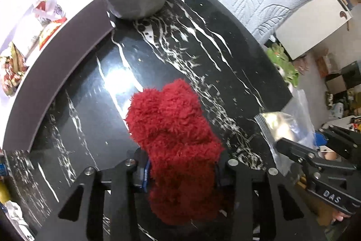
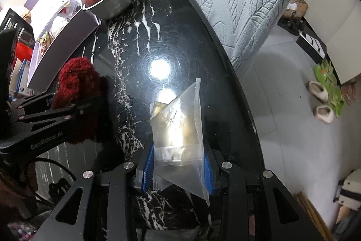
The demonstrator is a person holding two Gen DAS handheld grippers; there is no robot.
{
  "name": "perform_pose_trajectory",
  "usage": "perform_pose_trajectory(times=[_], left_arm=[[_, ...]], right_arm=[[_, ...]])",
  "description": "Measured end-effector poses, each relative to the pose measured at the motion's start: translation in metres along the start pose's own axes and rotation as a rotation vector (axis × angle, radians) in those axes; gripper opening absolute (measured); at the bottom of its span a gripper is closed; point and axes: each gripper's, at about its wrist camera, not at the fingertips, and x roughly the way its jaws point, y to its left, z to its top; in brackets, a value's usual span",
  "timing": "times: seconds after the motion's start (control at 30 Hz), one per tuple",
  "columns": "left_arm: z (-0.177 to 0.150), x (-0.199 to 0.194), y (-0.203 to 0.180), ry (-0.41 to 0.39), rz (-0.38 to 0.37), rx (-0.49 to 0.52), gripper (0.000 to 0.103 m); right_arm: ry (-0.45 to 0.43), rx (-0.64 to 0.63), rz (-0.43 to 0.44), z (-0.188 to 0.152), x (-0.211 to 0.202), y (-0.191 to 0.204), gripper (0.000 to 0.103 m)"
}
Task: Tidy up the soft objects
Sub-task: 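Lift the red plush and clear bag with both tools off the table, then carry the red plush and clear bag with both tools over the lavender box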
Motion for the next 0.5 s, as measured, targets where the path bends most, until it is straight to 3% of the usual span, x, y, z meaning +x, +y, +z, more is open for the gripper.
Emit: perform_pose_trajectory(times=[0.3, 0.5], left_arm=[[-0.026, -0.021, 0.008, 0.008, -0.021, 0.000, 0.038], [-0.042, -0.040, 0.023, -0.008, 0.011, -0.048, 0.038]], right_arm=[[-0.001, -0.056, 0.012, 0.003, -0.004, 0.015, 0.036], [0.008, -0.145, 0.041, 0.004, -0.003, 0.043, 0.036]])
